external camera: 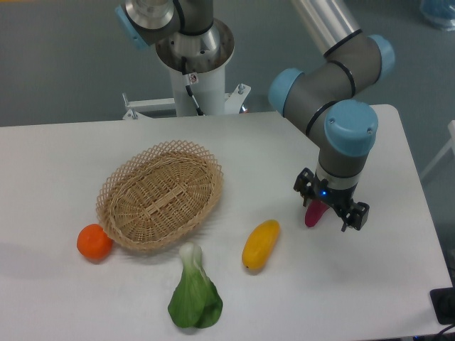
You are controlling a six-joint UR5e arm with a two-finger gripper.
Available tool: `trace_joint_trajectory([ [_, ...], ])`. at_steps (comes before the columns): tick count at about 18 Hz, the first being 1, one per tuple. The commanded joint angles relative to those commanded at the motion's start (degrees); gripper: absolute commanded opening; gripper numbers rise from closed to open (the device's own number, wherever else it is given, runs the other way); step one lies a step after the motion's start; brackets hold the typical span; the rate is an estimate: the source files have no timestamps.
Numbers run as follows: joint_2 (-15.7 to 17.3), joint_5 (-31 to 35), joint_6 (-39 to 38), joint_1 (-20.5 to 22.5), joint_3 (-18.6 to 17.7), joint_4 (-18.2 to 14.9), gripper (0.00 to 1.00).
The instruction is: Place the mango on the table
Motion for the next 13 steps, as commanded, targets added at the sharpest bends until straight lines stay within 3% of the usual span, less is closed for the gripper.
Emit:
trace_joint_trajectory([
  [13, 0.00, 0.18, 0.00, -0.17, -0.53, 0.26, 1.00],
])
